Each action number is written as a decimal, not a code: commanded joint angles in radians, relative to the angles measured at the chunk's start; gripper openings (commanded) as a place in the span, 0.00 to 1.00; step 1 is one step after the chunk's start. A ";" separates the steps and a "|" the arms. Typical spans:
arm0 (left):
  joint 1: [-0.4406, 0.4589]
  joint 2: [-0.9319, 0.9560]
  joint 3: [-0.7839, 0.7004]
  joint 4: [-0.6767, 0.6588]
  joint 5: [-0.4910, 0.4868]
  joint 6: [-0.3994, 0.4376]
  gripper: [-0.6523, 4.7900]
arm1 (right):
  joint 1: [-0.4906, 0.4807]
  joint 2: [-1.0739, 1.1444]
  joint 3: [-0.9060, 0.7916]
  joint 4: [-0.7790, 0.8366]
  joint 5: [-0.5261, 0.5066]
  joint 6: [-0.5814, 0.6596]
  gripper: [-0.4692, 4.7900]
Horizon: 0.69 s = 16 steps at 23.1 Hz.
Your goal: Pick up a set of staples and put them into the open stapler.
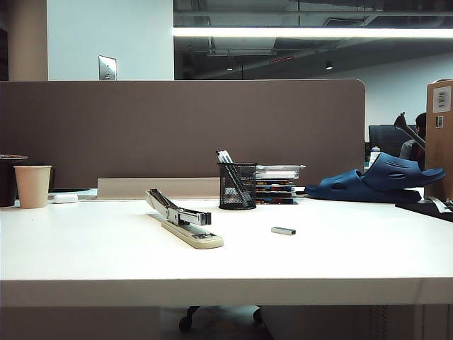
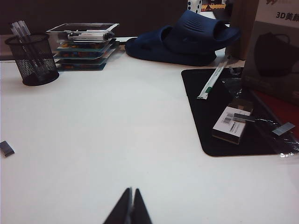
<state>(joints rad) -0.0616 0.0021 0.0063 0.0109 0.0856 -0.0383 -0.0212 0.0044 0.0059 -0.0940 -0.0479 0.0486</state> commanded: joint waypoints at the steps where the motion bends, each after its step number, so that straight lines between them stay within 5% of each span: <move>1: 0.001 0.000 0.002 0.009 -0.003 0.003 0.11 | 0.002 -0.005 0.004 0.016 0.002 0.003 0.08; 16: 0.000 0.000 0.002 0.010 0.019 0.000 0.11 | 0.001 -0.005 0.004 0.017 0.002 0.003 0.08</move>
<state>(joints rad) -0.0616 0.0021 0.0063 0.0105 0.0872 -0.0387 -0.0212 0.0044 0.0059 -0.0940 -0.0479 0.0486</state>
